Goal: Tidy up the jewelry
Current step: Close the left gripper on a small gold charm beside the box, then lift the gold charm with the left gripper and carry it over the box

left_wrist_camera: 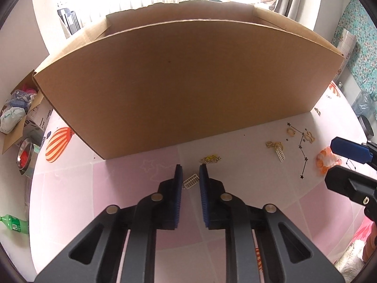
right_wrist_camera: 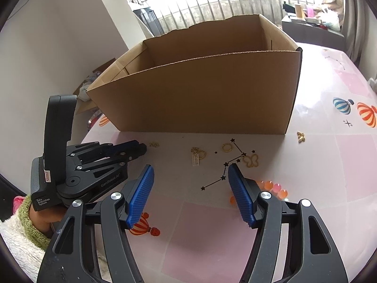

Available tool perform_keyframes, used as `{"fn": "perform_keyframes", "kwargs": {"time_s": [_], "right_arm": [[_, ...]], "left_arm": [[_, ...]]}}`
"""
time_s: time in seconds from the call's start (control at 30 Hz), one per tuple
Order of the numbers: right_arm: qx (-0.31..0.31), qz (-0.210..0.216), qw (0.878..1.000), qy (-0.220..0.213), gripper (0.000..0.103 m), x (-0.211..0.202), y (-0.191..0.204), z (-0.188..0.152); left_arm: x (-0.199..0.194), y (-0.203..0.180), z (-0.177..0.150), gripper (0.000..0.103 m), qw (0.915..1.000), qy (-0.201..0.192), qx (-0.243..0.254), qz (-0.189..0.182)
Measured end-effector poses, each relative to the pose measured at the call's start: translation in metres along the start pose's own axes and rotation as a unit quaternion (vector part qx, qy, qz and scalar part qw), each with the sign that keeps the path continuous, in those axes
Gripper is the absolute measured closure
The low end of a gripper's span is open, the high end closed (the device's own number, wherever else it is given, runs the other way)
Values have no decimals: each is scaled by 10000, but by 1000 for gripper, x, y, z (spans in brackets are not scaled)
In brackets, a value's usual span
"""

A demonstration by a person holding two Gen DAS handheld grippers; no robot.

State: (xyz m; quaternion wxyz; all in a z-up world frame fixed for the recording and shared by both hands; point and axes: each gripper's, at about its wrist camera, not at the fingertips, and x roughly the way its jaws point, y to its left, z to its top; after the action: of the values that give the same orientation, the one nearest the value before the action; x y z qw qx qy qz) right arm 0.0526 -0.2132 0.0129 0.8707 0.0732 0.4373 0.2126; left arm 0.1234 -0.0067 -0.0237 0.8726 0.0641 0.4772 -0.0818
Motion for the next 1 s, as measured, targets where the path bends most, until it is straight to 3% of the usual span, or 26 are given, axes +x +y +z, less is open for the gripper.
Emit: {"fn": "perform_keyframes", "kwargs": {"time_s": [0.1, 0.37, 0.67, 0.9, 1.0], "right_arm": [[36, -20, 10000, -29, 43, -3, -2, 0], [153, -159, 9997, -138, 43, -10, -10, 2], [480, -221, 9984, -186, 45, -12, -23, 4], [564, -129, 9982, -178, 46, -11, -22, 4], [521, -105, 9984, -201, 46, -11, -19, 4]], "left_arm": [[-1, -6, 0, 98, 10000, -19, 88, -31], [-10, -9, -19, 99, 9998, -102, 112, -146], [-40, 12, -28, 99, 9964, -358, -283, -718], [-68, 34, -35, 99, 9843, -686, -894, -1360], [-68, 38, -33, 99, 9844, -765, -898, -1308]]}}
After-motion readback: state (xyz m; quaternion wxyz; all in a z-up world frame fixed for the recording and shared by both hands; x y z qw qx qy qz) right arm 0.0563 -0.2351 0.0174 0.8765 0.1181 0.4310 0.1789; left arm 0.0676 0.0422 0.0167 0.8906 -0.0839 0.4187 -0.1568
